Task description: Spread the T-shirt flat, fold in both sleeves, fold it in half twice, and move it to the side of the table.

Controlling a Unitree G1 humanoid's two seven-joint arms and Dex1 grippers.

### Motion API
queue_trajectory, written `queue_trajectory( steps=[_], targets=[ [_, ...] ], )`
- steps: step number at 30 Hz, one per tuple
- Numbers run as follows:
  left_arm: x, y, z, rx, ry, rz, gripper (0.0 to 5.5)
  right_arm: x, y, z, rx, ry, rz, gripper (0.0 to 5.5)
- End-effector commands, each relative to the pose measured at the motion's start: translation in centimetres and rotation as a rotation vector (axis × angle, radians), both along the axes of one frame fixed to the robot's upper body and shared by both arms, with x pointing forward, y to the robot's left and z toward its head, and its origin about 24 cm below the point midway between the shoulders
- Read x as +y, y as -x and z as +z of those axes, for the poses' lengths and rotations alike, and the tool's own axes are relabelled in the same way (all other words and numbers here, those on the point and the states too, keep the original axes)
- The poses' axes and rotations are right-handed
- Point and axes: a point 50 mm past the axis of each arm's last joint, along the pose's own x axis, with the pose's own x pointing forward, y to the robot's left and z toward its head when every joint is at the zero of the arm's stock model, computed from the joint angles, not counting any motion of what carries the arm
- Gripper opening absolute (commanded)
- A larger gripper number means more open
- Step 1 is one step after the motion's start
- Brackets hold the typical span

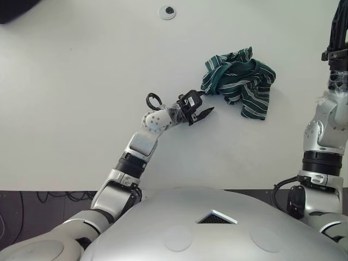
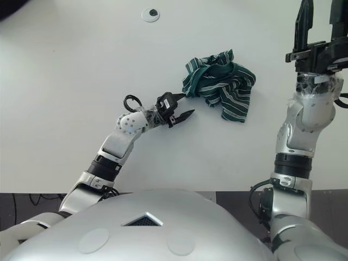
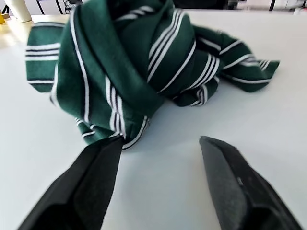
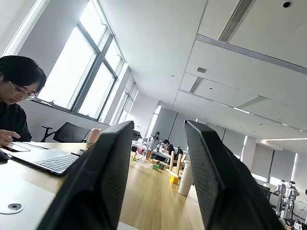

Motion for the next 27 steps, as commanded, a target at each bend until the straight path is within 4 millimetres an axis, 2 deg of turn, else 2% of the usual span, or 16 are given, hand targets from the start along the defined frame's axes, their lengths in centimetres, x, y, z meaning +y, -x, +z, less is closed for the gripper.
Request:
queue_trajectory(
  steps=[1, 5, 12, 16, 19, 23, 27],
  targets=[
    [0.6, -0.3, -0.9, 0.020, -0.109, 0.038, 2.51, 0.4, -0.2, -0.9, 0.050, 0.019, 0.003, 1.93],
    [1.0, -0.9, -1.2, 0.005, -0.135, 0.084, 1.94, 0.4, -1.0, -2.3, 0.157, 0.093, 0.007, 1.93],
    [0.1, -1.3, -1.4, -0.006, -0.104, 0.070, 0.95, -0.1, -1.6, -2.9, 0.220, 0.145, 0.022, 1.93],
    [0.5, -1.5, -1.8, -0.003, -0.110, 0.082, 0.37, -0.4, -1.9, -3.3, 0.261, 0.185, 0.040, 1.93],
    [0.8, -1.6, -1.8, -0.006, -0.110, 0.090, 0.03, -1.5, -2.4, -3.3, 0.314, 0.205, 0.050, 1.93],
    [1.0, -1.6, -1.7, -0.020, -0.097, 0.098, 0.03, -3.0, -3.0, -4.7, 0.586, 0.280, 0.219, 1.93],
    [1.2, -1.7, -1.0, -0.055, -0.069, 0.096, 0.03, -3.3, -3.1, -6.6, 0.822, 0.274, 0.370, 1.93]
  ],
)
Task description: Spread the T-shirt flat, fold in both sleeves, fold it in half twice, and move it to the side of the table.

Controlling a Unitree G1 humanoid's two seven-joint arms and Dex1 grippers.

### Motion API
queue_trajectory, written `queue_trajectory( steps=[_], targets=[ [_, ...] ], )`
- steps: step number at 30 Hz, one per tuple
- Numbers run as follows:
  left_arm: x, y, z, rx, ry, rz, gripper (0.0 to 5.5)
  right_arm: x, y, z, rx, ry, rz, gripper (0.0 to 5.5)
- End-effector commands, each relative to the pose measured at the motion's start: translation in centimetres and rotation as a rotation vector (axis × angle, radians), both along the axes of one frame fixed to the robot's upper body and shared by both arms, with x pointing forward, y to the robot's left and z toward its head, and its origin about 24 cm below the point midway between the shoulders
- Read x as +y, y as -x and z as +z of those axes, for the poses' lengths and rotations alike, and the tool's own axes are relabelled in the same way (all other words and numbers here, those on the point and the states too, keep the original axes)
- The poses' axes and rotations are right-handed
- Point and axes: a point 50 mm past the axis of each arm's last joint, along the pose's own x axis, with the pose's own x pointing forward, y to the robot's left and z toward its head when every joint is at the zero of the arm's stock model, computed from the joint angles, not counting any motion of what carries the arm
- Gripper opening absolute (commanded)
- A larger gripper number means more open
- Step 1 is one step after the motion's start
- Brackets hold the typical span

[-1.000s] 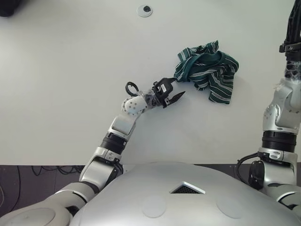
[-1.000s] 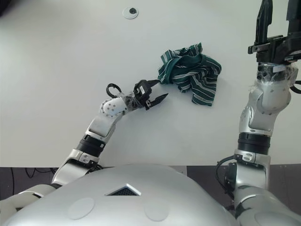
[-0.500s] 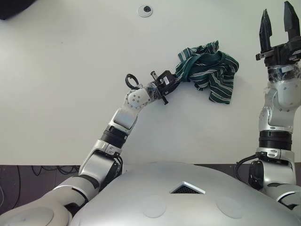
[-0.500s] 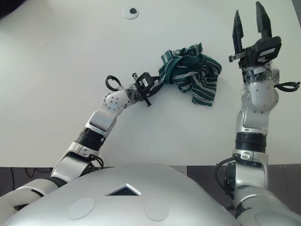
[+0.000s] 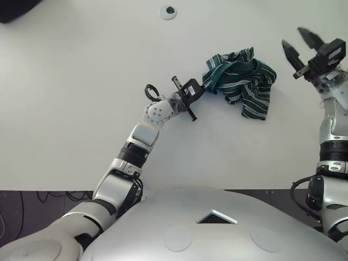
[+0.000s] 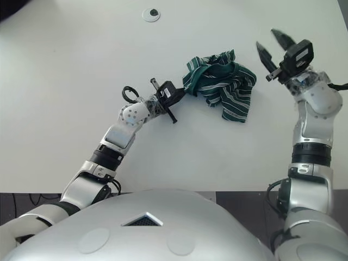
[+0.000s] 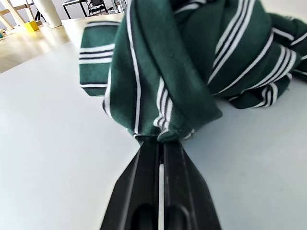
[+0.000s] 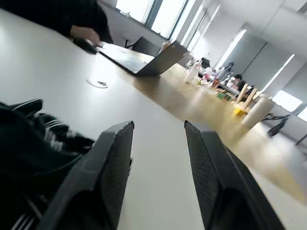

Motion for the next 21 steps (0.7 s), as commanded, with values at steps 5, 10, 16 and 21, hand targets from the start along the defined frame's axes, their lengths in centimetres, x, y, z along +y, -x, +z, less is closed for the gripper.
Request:
queue_trajectory(
  steps=[5, 10, 16, 21],
  targets=[
    [1.1, 0.6, -0.5, 0.022, -0.026, 0.022, 0.03, -0.8, -0.4, -1.6, 0.239, 0.075, 0.116, 1.93],
    [1.1, 0.7, -0.5, 0.025, -0.026, 0.020, 0.03, -0.9, -0.6, -2.2, 0.271, 0.098, 0.117, 1.93],
    [1.2, 0.9, -0.4, 0.026, -0.023, 0.022, 0.00, -0.8, -0.9, -2.6, 0.282, 0.108, 0.114, 1.48],
    [1.2, 1.0, -0.4, 0.026, -0.023, 0.024, 0.00, -0.6, -1.0, -2.7, 0.294, 0.100, 0.126, 0.67]
  ],
)
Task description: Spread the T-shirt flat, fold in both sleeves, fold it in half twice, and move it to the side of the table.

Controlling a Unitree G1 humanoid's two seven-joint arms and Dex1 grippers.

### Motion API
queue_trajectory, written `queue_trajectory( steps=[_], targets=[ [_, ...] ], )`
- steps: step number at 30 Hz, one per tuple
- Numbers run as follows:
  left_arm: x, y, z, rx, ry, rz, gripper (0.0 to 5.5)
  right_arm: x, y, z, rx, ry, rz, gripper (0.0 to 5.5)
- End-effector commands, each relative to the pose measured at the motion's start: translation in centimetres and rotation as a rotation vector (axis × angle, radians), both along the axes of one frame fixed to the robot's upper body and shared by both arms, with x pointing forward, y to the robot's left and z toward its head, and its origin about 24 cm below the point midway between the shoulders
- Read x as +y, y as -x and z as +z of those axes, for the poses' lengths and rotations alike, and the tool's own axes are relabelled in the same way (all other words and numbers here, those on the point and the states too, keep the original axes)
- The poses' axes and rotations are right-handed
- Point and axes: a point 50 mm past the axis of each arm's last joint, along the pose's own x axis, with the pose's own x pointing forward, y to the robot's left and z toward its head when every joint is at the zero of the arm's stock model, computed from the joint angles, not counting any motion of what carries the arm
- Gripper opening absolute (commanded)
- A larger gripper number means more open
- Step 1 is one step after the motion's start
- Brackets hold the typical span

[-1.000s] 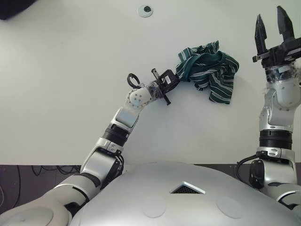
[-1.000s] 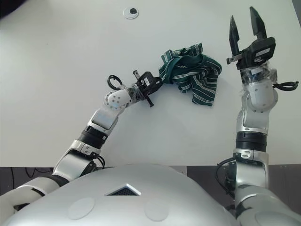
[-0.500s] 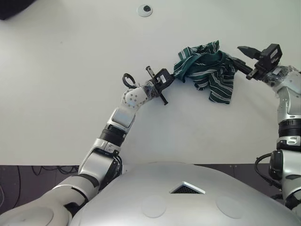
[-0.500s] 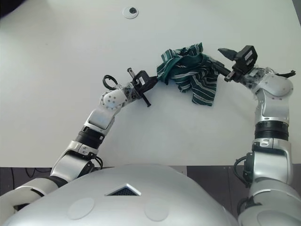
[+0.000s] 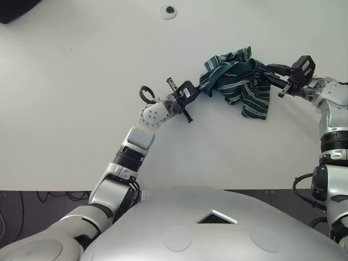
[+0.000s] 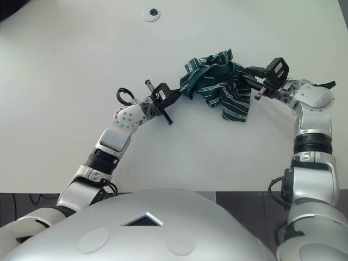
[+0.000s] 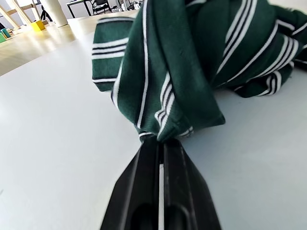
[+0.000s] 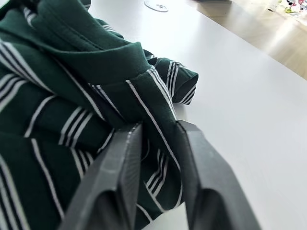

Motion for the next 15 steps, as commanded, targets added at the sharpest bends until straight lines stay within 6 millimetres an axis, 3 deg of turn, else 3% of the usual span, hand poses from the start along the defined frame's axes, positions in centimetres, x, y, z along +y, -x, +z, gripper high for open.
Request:
queue_trajectory(
  steps=[1, 4, 7, 10, 15],
  targets=[
    [0.3, 0.4, -0.6, 0.032, -0.019, 0.008, 0.00, 0.2, -0.4, 0.4, -0.009, 0.010, 0.018, 0.50],
    [0.3, 0.5, -0.5, 0.031, -0.019, 0.010, 0.00, 0.3, -0.5, 0.5, -0.014, 0.004, 0.019, 0.06],
    [0.4, 0.3, -0.3, 0.019, -0.015, 0.014, 0.00, 0.4, -0.6, 0.7, -0.035, -0.005, 0.018, 0.02],
    [1.1, -0.6, 1.5, -0.085, 0.035, 0.051, 0.00, 0.8, -1.2, 2.1, -0.140, -0.044, -0.004, 0.02],
    [5.1, -2.8, 11.3, -0.479, 0.076, 0.133, 0.00, 2.5, -3.3, 6.5, -0.416, -0.141, -0.062, 0.02]
  ],
)
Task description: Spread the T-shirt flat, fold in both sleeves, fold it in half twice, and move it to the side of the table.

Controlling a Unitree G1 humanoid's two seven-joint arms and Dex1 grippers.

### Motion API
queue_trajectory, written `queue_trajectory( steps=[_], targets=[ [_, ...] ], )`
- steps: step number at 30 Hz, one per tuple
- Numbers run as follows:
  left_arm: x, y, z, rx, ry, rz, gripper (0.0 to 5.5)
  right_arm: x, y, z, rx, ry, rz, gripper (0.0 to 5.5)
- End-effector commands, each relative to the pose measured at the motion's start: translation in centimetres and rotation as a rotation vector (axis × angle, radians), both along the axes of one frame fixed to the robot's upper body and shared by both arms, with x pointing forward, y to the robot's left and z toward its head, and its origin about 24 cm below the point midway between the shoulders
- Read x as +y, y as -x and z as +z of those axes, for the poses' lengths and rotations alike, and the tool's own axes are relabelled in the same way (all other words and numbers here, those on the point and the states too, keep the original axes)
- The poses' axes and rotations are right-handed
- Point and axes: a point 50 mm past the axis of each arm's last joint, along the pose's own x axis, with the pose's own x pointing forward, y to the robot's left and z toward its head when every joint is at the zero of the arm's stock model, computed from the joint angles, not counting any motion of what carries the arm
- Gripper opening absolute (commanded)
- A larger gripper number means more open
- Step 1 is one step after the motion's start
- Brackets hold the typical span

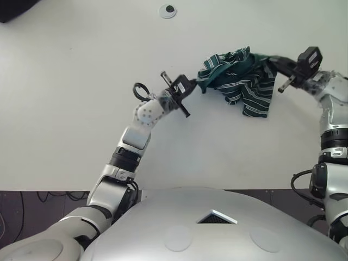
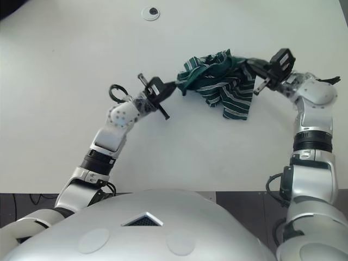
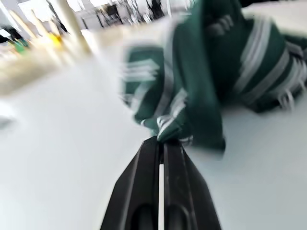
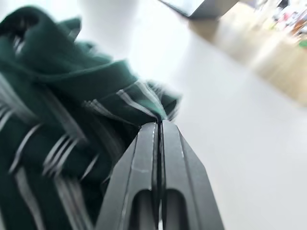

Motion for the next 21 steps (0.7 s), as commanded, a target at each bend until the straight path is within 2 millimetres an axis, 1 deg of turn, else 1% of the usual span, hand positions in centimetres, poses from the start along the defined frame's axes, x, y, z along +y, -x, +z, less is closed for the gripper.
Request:
queue_trajectory(
  steps=[1, 3, 5, 8, 10, 12, 15, 18, 21],
  targets=[
    [3.3, -1.6, 8.6, -0.335, -0.021, 0.055, 0.00, 2.2, -1.9, 4.2, -0.242, -0.074, -0.002, 0.02],
    [4.1, -1.4, 11.1, -0.445, -0.101, 0.036, 0.00, 3.8, -2.4, 5.9, -0.313, -0.086, 0.026, 0.02],
    [5.1, -1.9, 13.2, -0.505, -0.176, 0.045, 0.00, 5.6, -3.4, 8.1, -0.386, -0.109, 0.038, 0.02],
    [6.9, -4.1, 16.1, -0.581, -0.317, 0.097, 0.00, 7.9, -5.2, 11.6, -0.478, -0.115, 0.049, 0.02],
    [7.9, -5.8, 18.0, -0.615, -0.396, 0.126, 0.00, 8.9, -6.4, 13.4, -0.514, -0.107, 0.041, 0.02],
    [9.0, -8.0, 20.4, -0.644, -0.456, 0.179, 0.00, 9.5, -7.7, 15.1, -0.532, -0.115, 0.011, 0.02],
    [9.9, -10.7, 23.2, -0.671, -0.526, 0.235, 0.00, 9.9, -9.1, 17.2, -0.549, -0.115, -0.025, 0.02],
    [10.5, -12.7, 25.2, -0.676, -0.579, 0.296, 0.00, 10.5, -10.3, 19.5, -0.562, -0.094, -0.056, 0.02],
    [10.7, -13.9, 26.8, -0.688, -0.602, 0.376, 0.00, 11.3, -11.2, 21.4, -0.577, -0.055, -0.110, 0.02]
  ],
)
